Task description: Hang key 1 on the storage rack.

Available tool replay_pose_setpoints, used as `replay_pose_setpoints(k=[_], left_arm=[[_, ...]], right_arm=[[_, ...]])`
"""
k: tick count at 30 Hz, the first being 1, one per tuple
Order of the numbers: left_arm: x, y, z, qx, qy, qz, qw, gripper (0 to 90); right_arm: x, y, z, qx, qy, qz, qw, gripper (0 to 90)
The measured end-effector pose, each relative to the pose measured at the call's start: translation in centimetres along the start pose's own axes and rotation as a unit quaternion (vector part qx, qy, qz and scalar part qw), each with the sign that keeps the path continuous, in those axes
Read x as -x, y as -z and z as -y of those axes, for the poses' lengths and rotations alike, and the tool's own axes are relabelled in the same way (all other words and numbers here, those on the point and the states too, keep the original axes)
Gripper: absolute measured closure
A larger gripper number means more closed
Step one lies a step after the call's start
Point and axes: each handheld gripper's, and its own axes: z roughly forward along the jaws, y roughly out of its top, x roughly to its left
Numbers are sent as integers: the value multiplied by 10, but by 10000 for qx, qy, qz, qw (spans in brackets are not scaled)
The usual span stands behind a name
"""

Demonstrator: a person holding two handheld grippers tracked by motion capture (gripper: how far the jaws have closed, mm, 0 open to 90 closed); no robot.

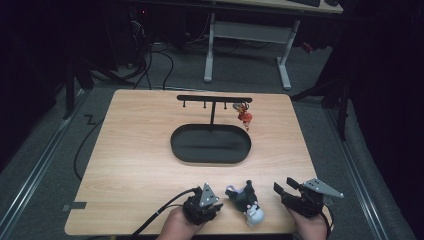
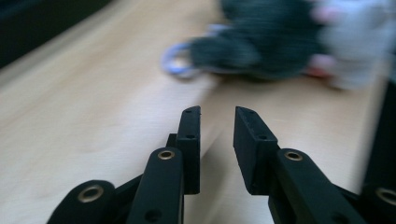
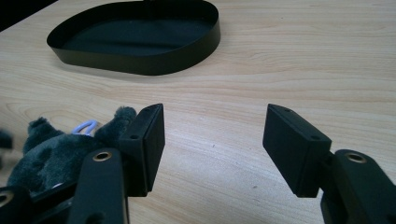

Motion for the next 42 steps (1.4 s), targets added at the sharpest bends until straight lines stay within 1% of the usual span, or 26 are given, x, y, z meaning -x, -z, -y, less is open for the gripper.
replay_pose_setpoints(k=[1,2,3,4,6,7,8,10,13,15,18,19,23,24,26,28,30,31,33,35,36,37,39,40,41,42], left_arm=[[8,-2,-4,8,-39,198,9998,715],[13,-4,-7,-4,-90,323,9994,709],[20,-8,-13,-7,-105,530,9985,702],[26,-13,-18,-23,-71,714,9974,674],[35,-22,-25,-28,-120,902,9958,655],[40,-27,-29,-44,-193,954,9952,655],[46,-33,-33,-56,-303,890,9956,655],[48,-41,-40,-49,-349,817,9960,675],[44,-53,-50,-109,-369,645,9972,698],[40,-60,-55,-116,-319,566,9978,703],[37,-59,-55,-97,-336,525,9980,703],[36,-56,-52,-73,-359,482,9982,703],[34,-45,-44,-33,-362,478,9982,714],[34,-44,-41,-34,-369,454,9983,739],[32,-43,-39,-47,-379,339,9987,748],[27,-46,-40,-55,-287,257,9992,753],[23,-53,-47,-47,-282,199,9994,756],[23,-56,-51,-73,-276,217,9994,756],[23,-58,-55,-40,-271,259,9993,756],[23,-53,-54,22,-323,295,9990,744],[19,-48,-50,67,-326,297,9990,734],[14,-40,-45,105,-268,332,9990,715],[-3,-19,-31,149,5,497,9987,638],[-12,-7,-22,193,129,471,9986,592],[-27,18,-7,358,200,213,9989,570],[-27,18,-7,358,200,213,9989,539]], right_arm=[[0,-1,0,2,-11,-7,10000,393],[-1,-1,-1,-6,-8,-15,10000,392],[-1,-1,-1,-8,-19,-16,10000,393],[-2,-2,-1,4,-53,-22,10000,393],[-3,-2,-2,50,-76,-57,9999,393],[-3,-2,-2,54,-69,-55,9999,393],[-3,-3,-3,51,-54,-44,10000,393],[-1,-3,-2,21,-70,-48,10000,393],[1,-3,-1,13,-101,-49,9999,393],[3,-2,0,27,-108,-44,9999,393],[5,2,0,59,-159,-32,9999,393],[6,3,0,79,-163,-26,9998,393],[9,5,2,83,-211,1,9997,393],[10,4,2,74,-239,3,9997,393],[10,4,2,64,-271,15,9996,394],[9,3,2,59,-241,17,9997,395],[7,2,1,35,-254,20,9997,396],[6,1,1,40,-242,20,9997,395],[6,0,1,39,-251,37,9997,395],[6,-1,1,15,-287,46,9996,395],[6,-1,1,6,-278,43,9996,395],[6,-2,2,1,-262,53,9996,395],[7,-1,3,-21,-246,58,9997,395],[8,-1,3,-25,-247,68,9997,395],[8,0,4,-27,-255,77,9996,395],[8,0,4,-27,-255,77,9996,395]])
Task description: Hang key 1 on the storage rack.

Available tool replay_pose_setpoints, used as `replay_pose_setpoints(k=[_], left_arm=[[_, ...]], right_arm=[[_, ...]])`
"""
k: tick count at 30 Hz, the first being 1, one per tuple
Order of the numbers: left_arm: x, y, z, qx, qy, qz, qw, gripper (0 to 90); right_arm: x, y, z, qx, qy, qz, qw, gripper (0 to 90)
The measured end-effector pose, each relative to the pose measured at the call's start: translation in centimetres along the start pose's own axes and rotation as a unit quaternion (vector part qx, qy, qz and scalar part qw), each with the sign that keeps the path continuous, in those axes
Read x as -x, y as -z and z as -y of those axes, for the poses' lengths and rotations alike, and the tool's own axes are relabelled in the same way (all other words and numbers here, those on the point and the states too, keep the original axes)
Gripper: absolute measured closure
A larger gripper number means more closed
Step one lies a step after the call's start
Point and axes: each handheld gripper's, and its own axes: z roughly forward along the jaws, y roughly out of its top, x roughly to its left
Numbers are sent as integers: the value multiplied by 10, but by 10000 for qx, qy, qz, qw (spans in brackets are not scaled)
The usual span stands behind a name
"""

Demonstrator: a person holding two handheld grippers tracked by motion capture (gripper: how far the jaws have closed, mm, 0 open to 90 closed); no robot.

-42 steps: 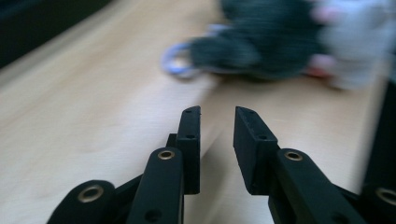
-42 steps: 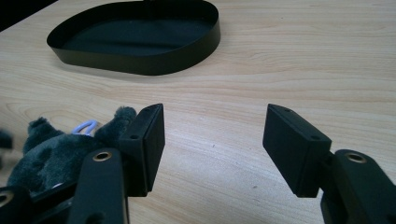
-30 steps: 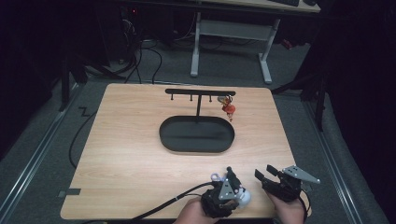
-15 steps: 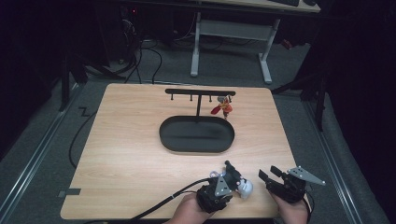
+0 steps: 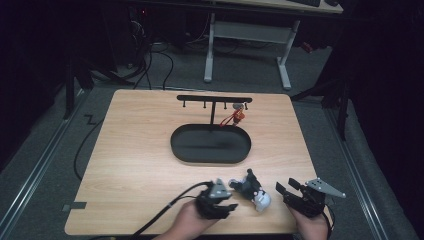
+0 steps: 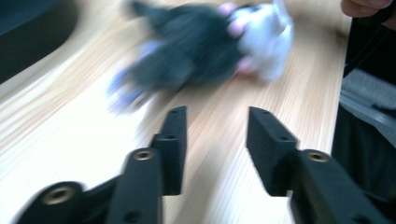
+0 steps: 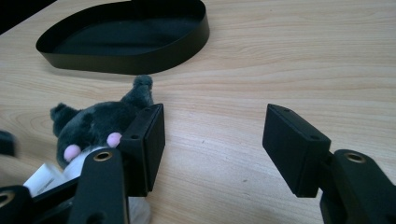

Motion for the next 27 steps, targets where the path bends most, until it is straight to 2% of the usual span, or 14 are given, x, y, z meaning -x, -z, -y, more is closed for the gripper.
replay_pose_setpoints(k=[2,5,6,7,8,9,10,12,14,16,18,20,23,27], left_arm=[[-17,26,11,46,-3,-315,9995,525],[-47,63,28,231,114,-888,9957,475],[-57,73,34,259,146,-1104,9934,460],[-70,84,47,322,213,-1416,9892,453],[-77,89,57,386,258,-1588,9862,441],[-84,93,67,391,331,-1715,9839,439],[-92,97,73,281,434,-1741,9834,440],[-103,103,77,209,533,-2011,9779,415],[-113,109,80,354,897,-2021,9746,400],[-118,112,82,457,1062,-2001,9729,374],[-118,112,84,469,1009,-2059,9722,358],[-120,111,86,478,1031,-1967,9739,329],[-122,108,85,435,1020,-1954,9744,306],[-122,104,82,356,832,-1987,9759,293]], right_arm=[[3,0,2,-11,18,36,10000,396],[7,-2,3,-38,-55,93,9999,407],[8,-2,3,-49,-65,118,9999,410],[8,-3,3,-55,-61,134,9999,412],[8,-4,2,-56,-37,144,9999,414],[6,-5,2,-43,-11,157,9999,414],[5,-6,2,-34,61,176,9998,412],[3,-8,1,-55,202,163,9996,431],[0,-11,0,-201,355,198,9990,446],[-2,-14,-1,-349,433,147,9983,444],[-4,-17,-2,-435,539,168,9975,439],[-6,-19,-4,-546,647,232,9961,431],[-8,-22,-7,-700,721,330,9944,415],[-11,-26,-11,-1022,907,549,9891,401]])
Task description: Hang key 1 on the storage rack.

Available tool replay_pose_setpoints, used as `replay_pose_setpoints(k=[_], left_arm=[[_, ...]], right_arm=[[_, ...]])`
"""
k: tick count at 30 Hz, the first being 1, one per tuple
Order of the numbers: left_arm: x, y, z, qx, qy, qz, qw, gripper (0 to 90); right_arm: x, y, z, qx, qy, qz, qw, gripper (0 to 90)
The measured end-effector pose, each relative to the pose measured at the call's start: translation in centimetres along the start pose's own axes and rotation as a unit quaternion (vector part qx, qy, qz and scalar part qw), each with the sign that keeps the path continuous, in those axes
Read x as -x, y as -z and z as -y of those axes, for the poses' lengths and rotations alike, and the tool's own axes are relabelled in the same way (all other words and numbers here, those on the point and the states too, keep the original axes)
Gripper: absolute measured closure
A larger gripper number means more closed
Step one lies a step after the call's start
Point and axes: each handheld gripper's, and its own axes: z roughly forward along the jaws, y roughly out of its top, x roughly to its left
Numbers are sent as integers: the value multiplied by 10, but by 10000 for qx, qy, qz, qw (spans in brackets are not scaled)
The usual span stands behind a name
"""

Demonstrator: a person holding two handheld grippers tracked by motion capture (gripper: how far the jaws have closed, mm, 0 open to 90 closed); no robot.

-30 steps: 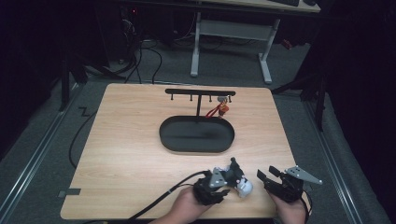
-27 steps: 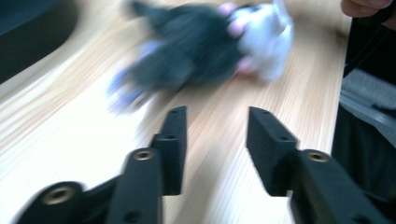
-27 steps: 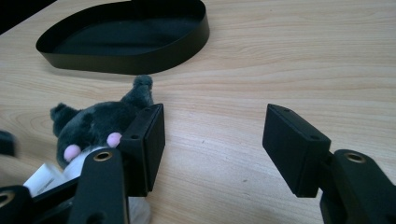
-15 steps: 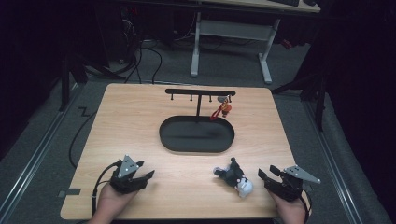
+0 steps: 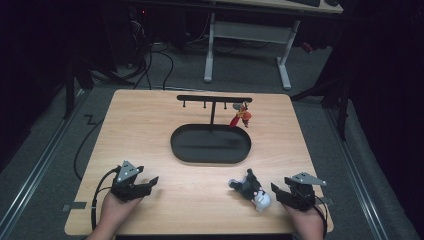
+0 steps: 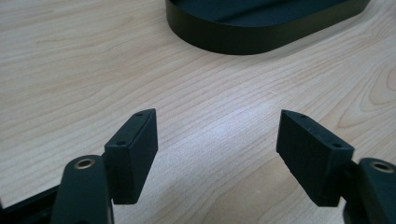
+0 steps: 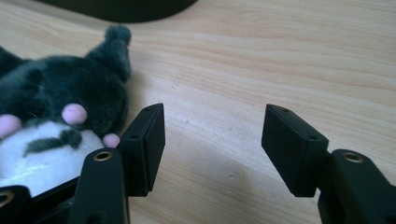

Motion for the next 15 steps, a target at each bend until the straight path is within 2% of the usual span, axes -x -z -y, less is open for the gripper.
replay_pose_setpoints(k=[2,6,10,15], left_arm=[[1,0,-1,17,-7,25,10000,286],[4,1,-2,20,-64,30,10000,274],[7,3,-4,100,-113,49,9999,271],[8,2,-2,59,-125,101,9999,272]], right_arm=[[1,1,-2,-141,16,117,9998,396],[4,7,-5,-321,-51,161,9993,391],[6,12,-10,-587,49,190,9981,384],[7,12,-15,-958,142,89,9953,363]])
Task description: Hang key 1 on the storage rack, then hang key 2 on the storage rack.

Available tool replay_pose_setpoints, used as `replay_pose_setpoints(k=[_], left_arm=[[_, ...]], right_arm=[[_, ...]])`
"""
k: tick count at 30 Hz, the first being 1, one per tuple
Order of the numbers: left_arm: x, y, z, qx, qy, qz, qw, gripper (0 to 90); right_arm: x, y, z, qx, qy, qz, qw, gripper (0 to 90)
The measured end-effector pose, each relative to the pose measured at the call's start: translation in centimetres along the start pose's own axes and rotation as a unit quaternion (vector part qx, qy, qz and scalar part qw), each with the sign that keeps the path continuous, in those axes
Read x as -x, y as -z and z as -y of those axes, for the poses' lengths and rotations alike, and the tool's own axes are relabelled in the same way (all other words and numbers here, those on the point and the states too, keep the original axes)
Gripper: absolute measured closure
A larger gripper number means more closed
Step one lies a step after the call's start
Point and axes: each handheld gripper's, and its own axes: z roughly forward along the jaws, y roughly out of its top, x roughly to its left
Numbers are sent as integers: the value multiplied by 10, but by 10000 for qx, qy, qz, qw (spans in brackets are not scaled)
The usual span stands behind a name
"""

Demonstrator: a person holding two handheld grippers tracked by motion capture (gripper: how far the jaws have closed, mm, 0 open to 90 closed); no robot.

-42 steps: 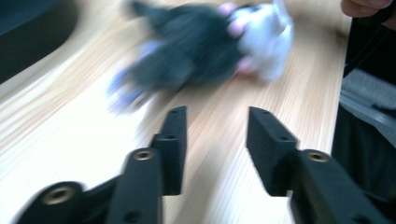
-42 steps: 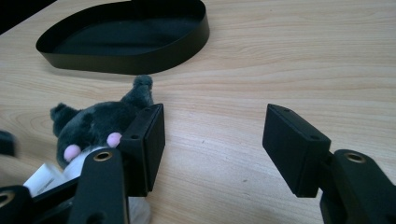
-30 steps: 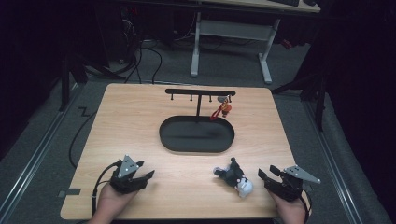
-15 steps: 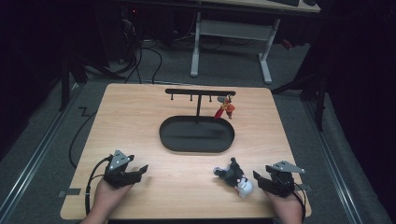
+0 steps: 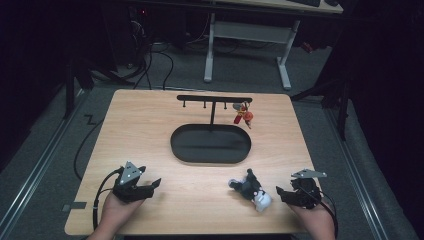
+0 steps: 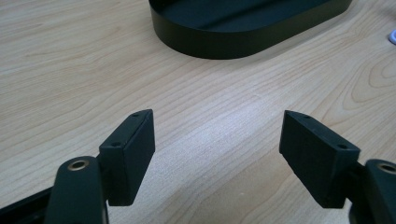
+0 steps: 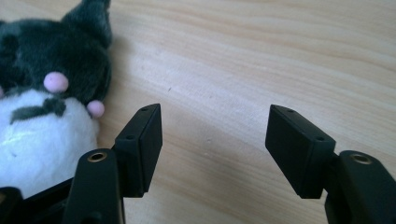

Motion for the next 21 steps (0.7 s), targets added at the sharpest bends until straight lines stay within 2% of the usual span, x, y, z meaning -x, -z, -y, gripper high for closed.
replay_pose_setpoints(k=[4,8,16,19,21], left_arm=[[0,0,-2,12,-52,-6,10000,272],[3,-1,-1,12,-79,32,10000,272],[5,-3,-2,-12,-106,104,9999,272],[8,-2,-3,-13,-164,111,9998,273],[10,-3,-3,-46,-230,123,9997,273]], right_arm=[[-3,-3,-3,-294,199,-20,9994,351],[-4,-7,-6,-562,184,-138,9982,340],[-1,-1,-22,-838,185,-157,9962,338],[0,0,-28,-1001,216,-150,9946,339],[0,0,-31,-1197,194,-242,9923,340]])
